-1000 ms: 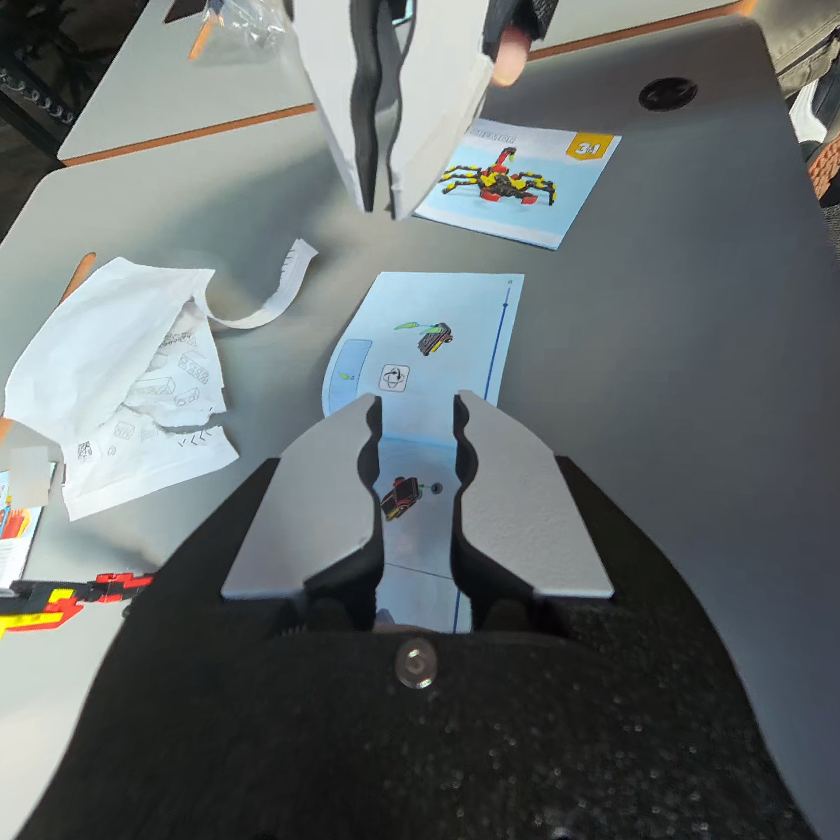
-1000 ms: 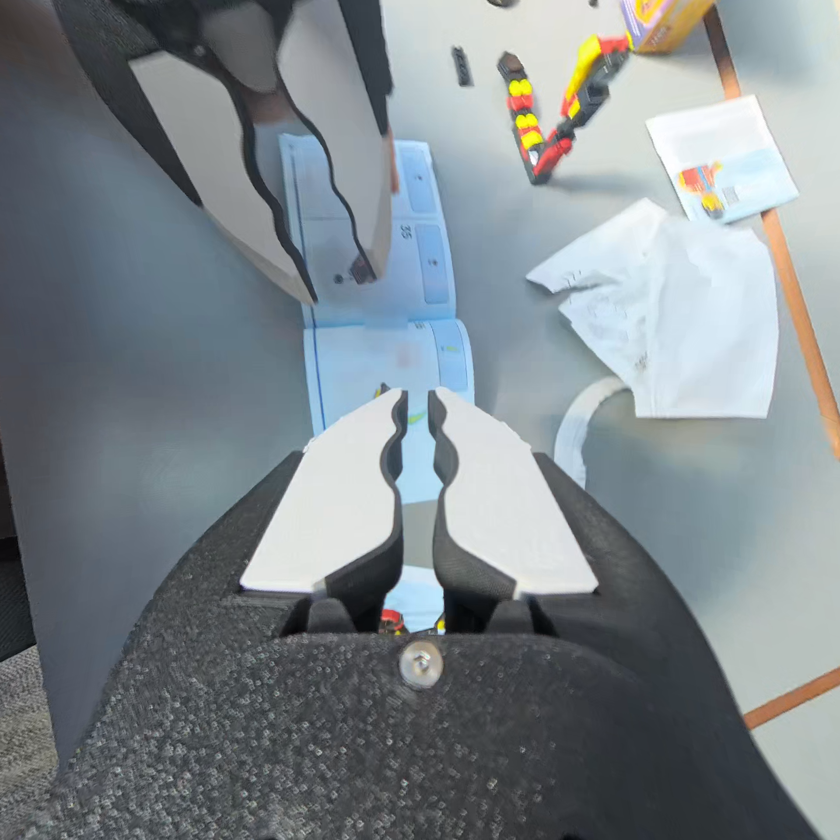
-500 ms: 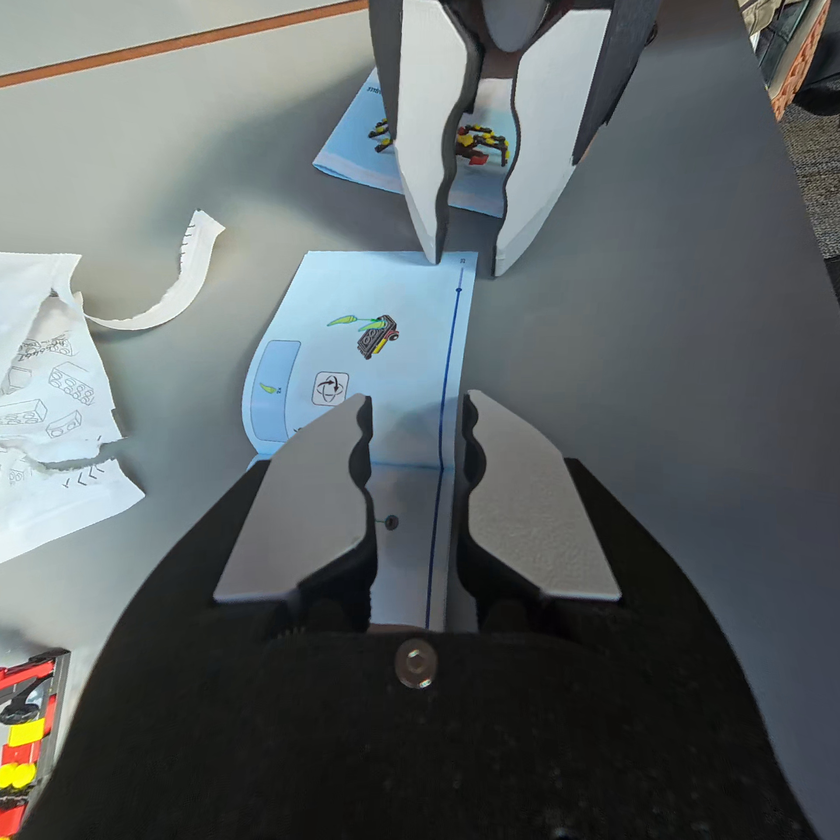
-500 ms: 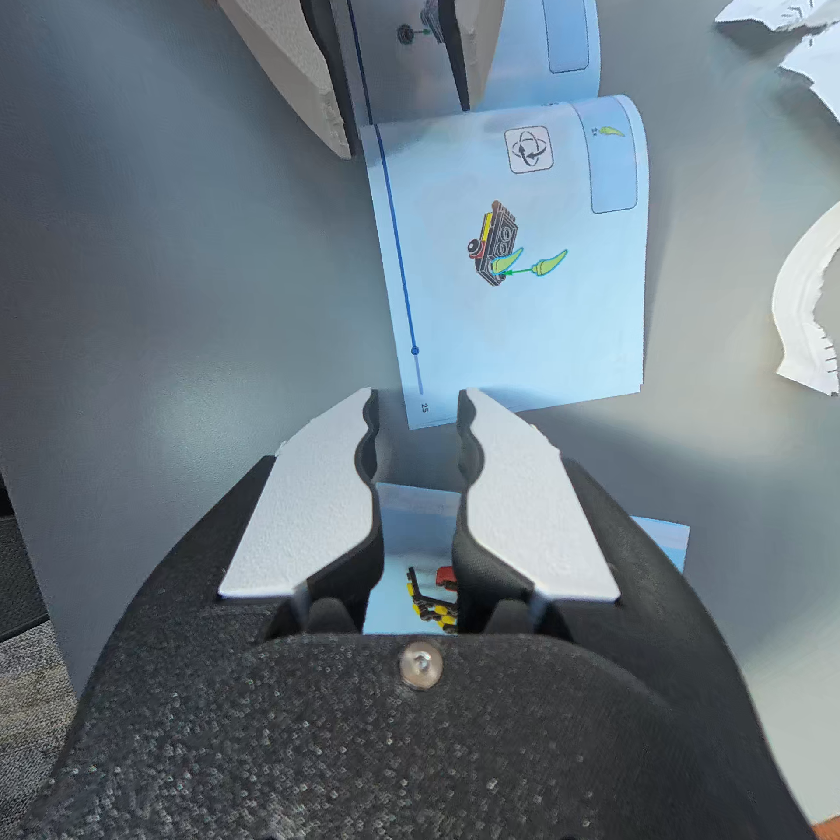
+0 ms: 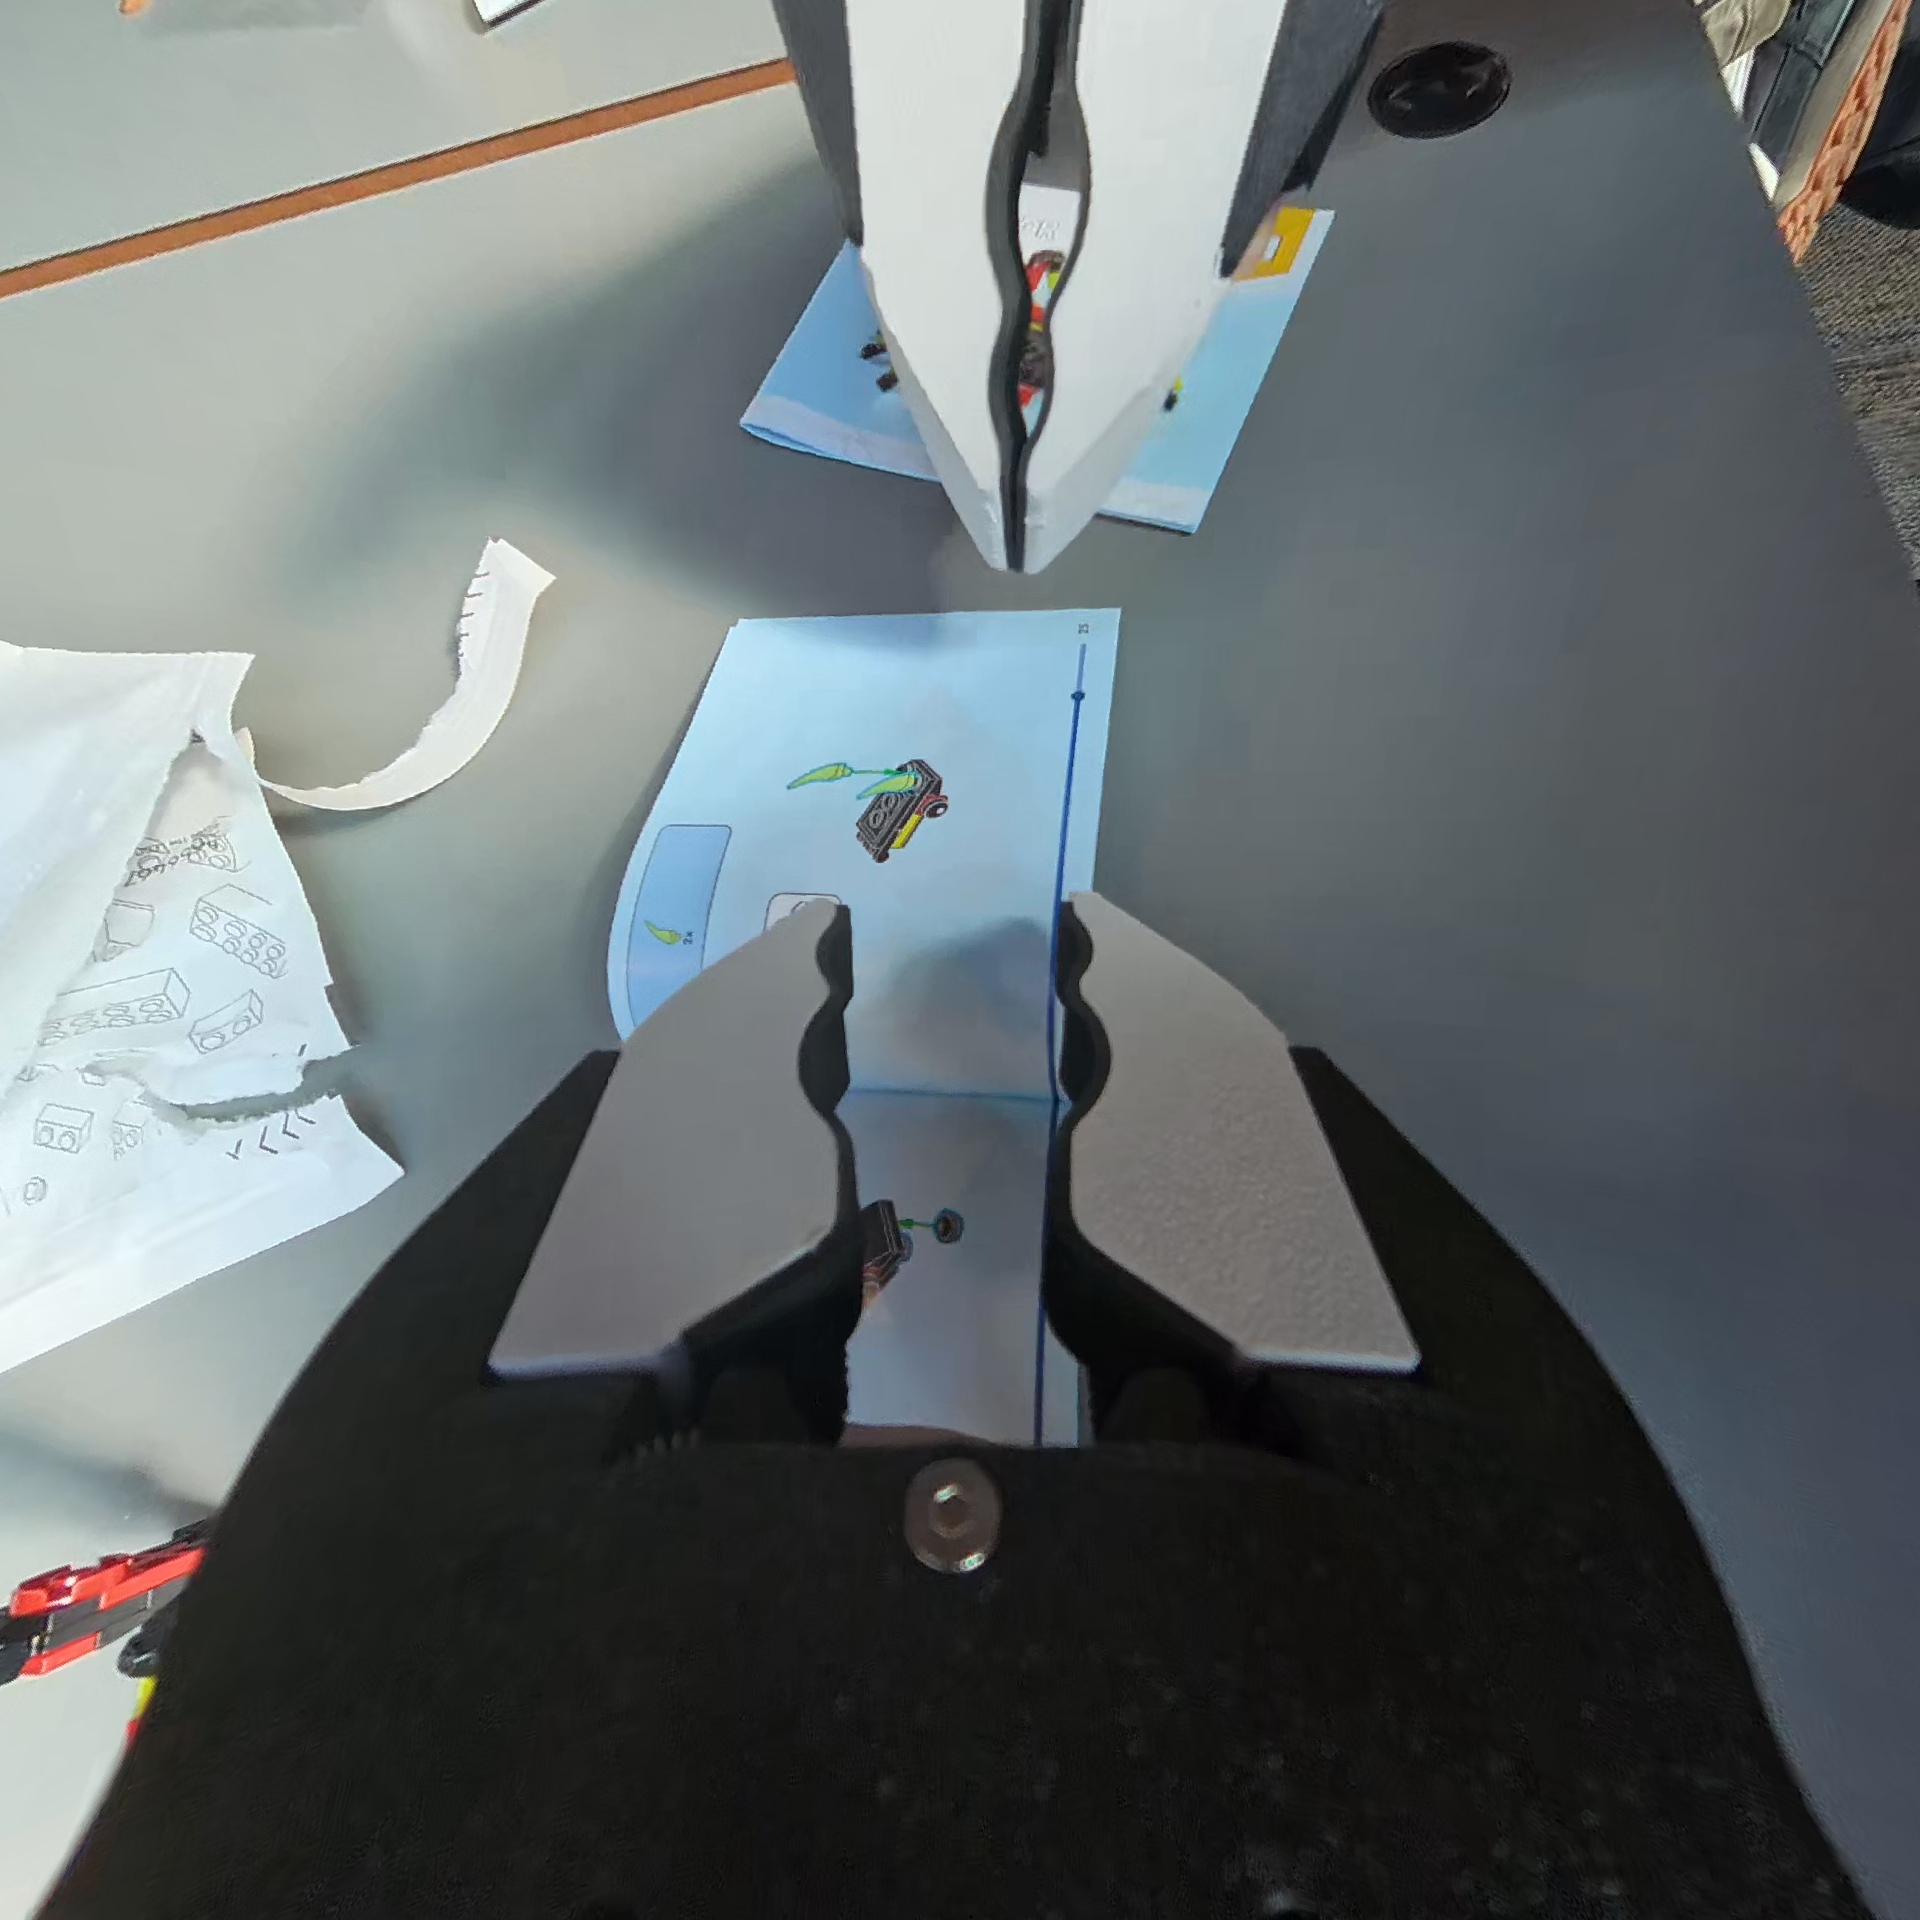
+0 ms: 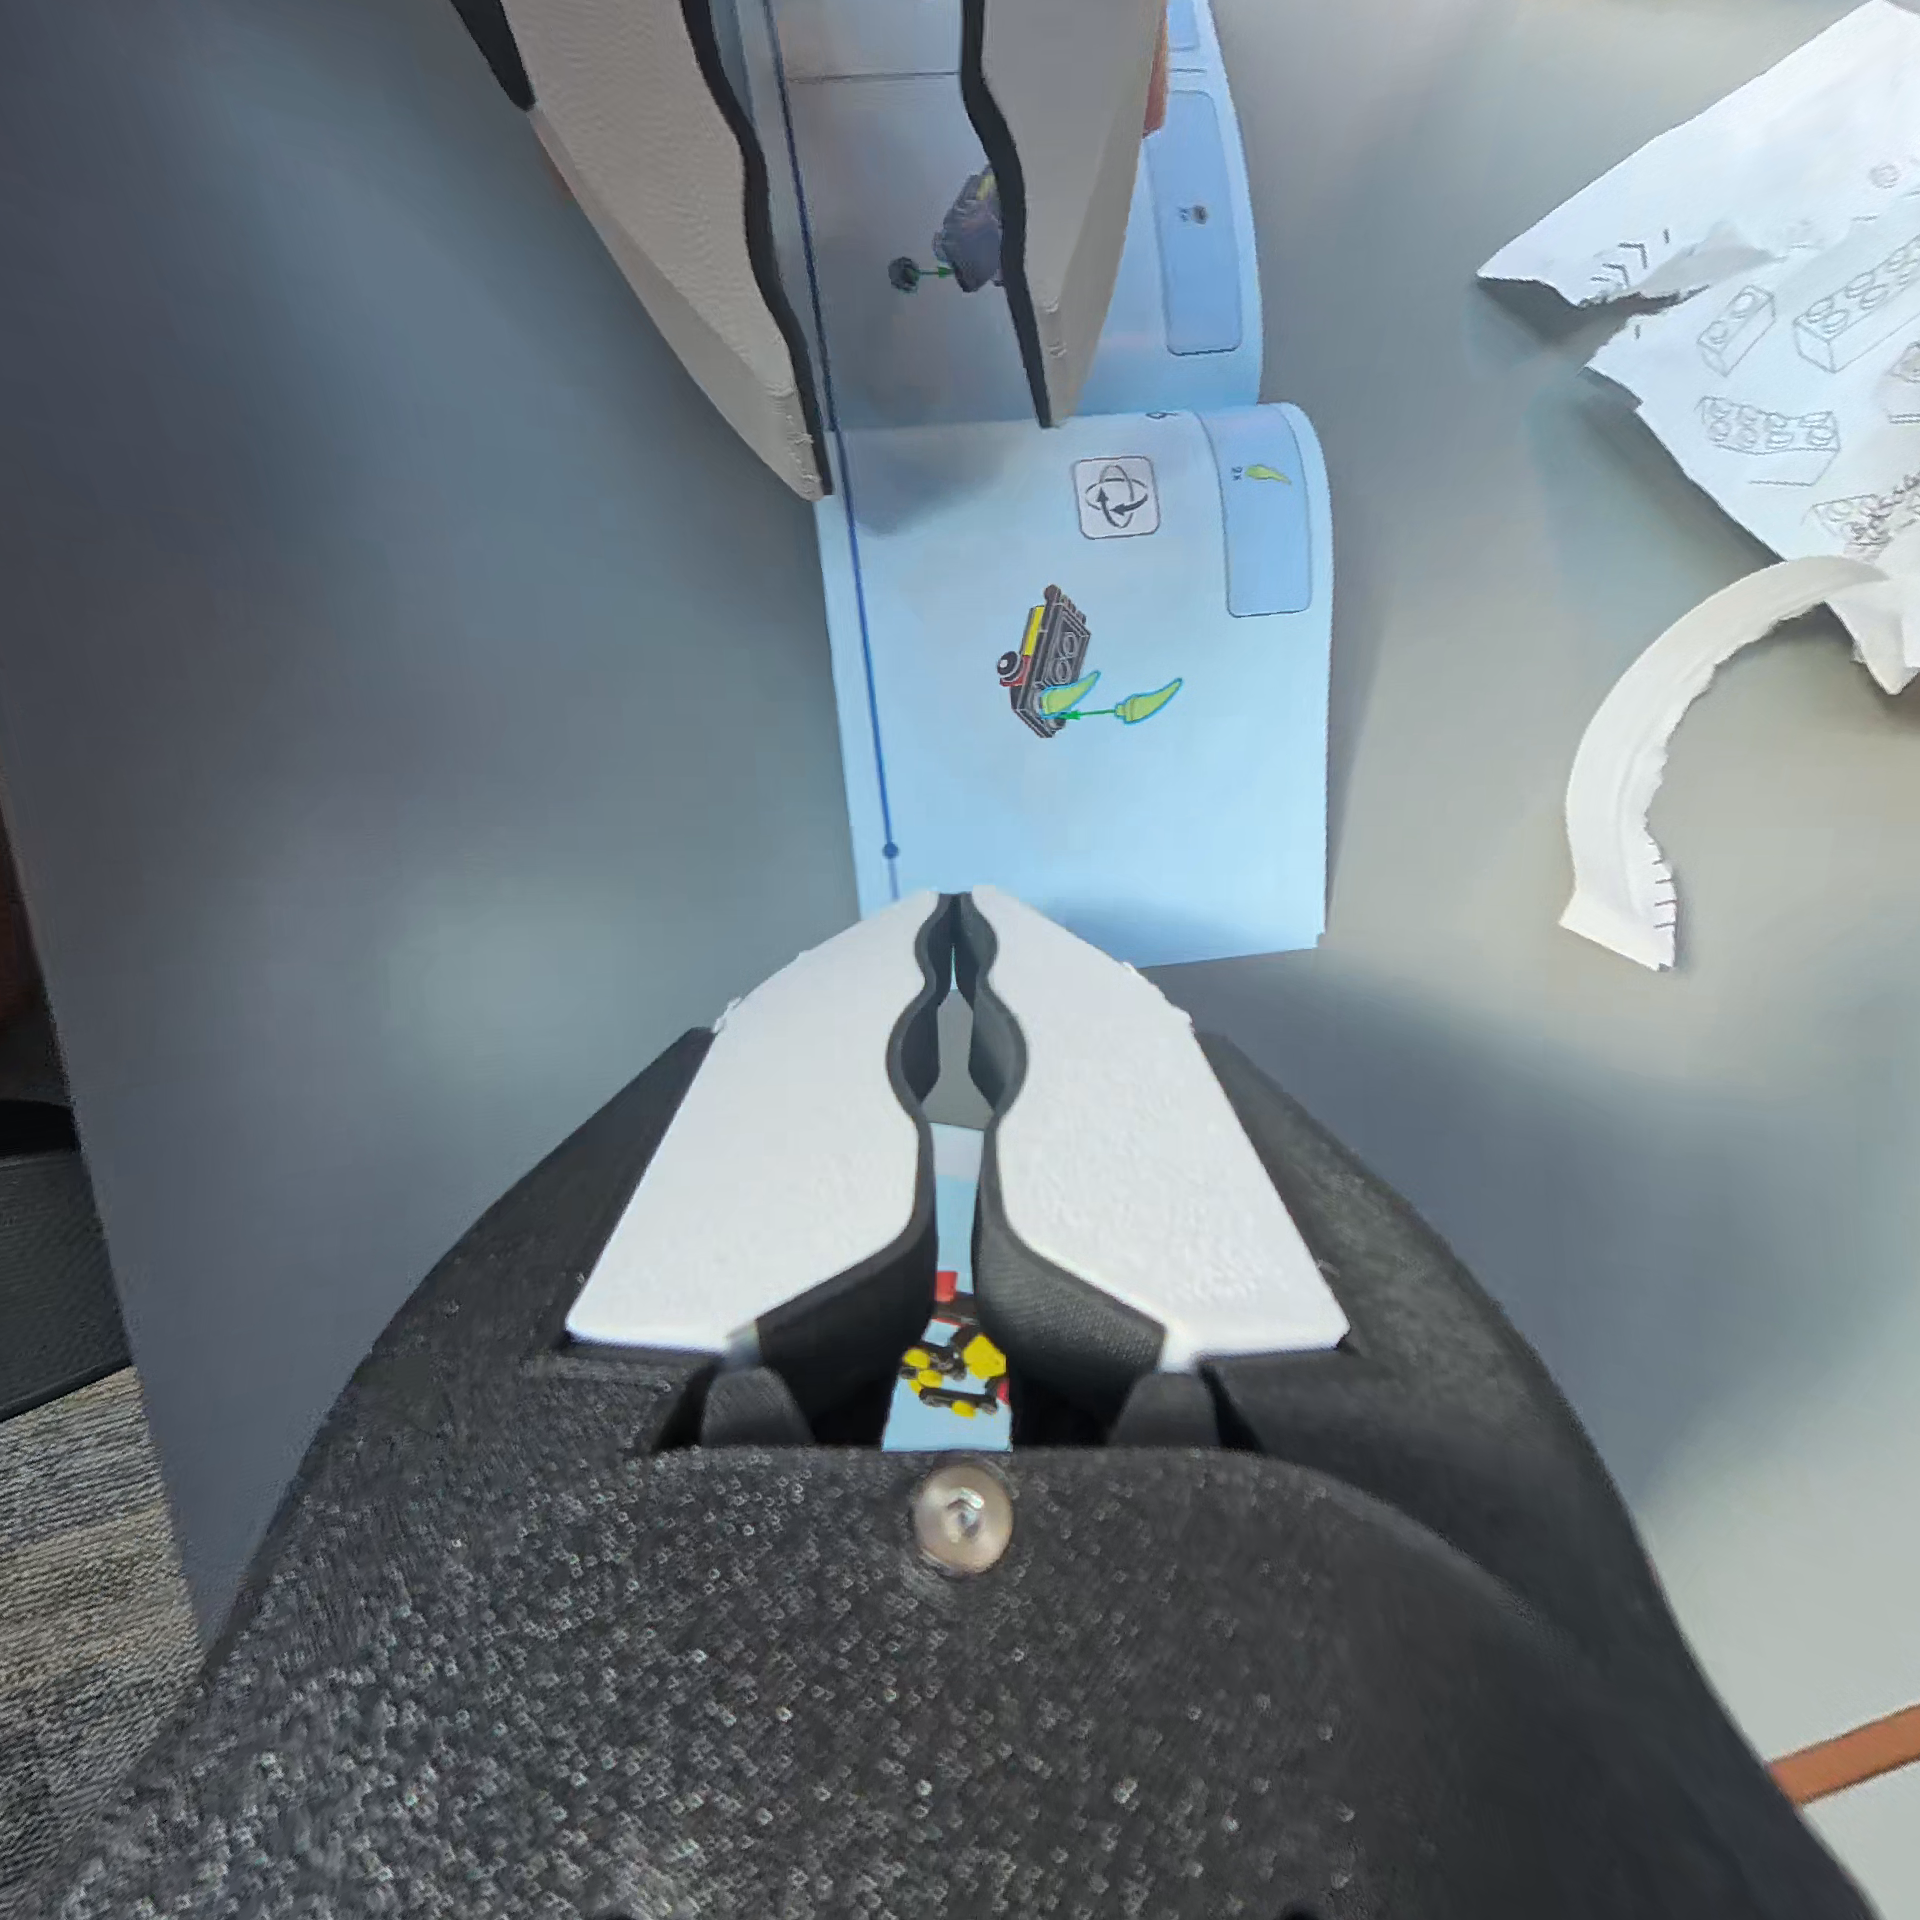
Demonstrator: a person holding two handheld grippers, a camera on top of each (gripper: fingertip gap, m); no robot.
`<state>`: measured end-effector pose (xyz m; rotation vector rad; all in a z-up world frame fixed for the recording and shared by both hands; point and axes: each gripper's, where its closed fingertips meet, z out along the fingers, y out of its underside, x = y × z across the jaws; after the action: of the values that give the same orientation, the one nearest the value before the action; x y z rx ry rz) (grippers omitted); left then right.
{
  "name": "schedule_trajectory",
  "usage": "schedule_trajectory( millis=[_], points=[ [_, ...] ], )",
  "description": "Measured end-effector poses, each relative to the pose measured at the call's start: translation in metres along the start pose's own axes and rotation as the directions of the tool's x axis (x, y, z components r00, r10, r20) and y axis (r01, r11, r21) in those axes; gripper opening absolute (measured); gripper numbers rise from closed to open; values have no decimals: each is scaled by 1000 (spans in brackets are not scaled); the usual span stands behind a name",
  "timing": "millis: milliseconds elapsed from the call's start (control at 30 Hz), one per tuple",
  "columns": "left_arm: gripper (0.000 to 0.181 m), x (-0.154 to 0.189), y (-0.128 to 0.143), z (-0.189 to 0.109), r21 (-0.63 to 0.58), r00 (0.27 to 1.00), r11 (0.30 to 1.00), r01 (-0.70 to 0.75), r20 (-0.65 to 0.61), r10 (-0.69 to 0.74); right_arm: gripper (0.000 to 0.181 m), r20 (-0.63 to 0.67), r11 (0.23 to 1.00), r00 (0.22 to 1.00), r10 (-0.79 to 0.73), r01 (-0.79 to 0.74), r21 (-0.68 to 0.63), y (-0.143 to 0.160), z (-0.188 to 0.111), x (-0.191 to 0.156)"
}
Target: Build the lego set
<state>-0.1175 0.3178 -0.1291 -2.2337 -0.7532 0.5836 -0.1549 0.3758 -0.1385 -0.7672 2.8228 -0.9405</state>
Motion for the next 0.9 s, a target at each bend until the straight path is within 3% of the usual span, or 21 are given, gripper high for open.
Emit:
schedule_trajectory(
  millis=[33, 100, 200, 333, 500, 700, 900],
  points=[
    [38, -2, 2, 2, -16, 1000, 1000, -8, 6, 8, 0, -41, 1000, 999, 1, -1, -9, 2, 1, 10],
    [39, -4, 6, 6, -30, 1000, 1000, -3, -3, 3, 27, -90, 998, 996, 29, -33, -45, 13, 8, 33],
    [39, -8, 11, 12, -22, 997, 998, 66, -29, -66, 28, -32, 990, 990, 139, -139, 13, 17, 15, 61],
    [38, -7, 30, 21, -137, 995, 987, 86, -42, -92, 27, 44, 982, 982, 185, -186, 15, 22, 25, 82],
    [30, -6, 32, 22, -167, 997, 984, 67, -35, -74, 26, 82, 989, 985, 150, -148, -29, 25, 27, 80],
    [28, -5, 32, 22, -137, 994, 986, 91, -48, -98, 13, 65, 990, 988, 141, -140, -32, 27, 28, 83],
    [28, -5, 32, 23, -126, 993, 987, 97, -48, -104, 3, 138, 991, 981, 134, -130, -36, 19, 32, 67]
  ],
)
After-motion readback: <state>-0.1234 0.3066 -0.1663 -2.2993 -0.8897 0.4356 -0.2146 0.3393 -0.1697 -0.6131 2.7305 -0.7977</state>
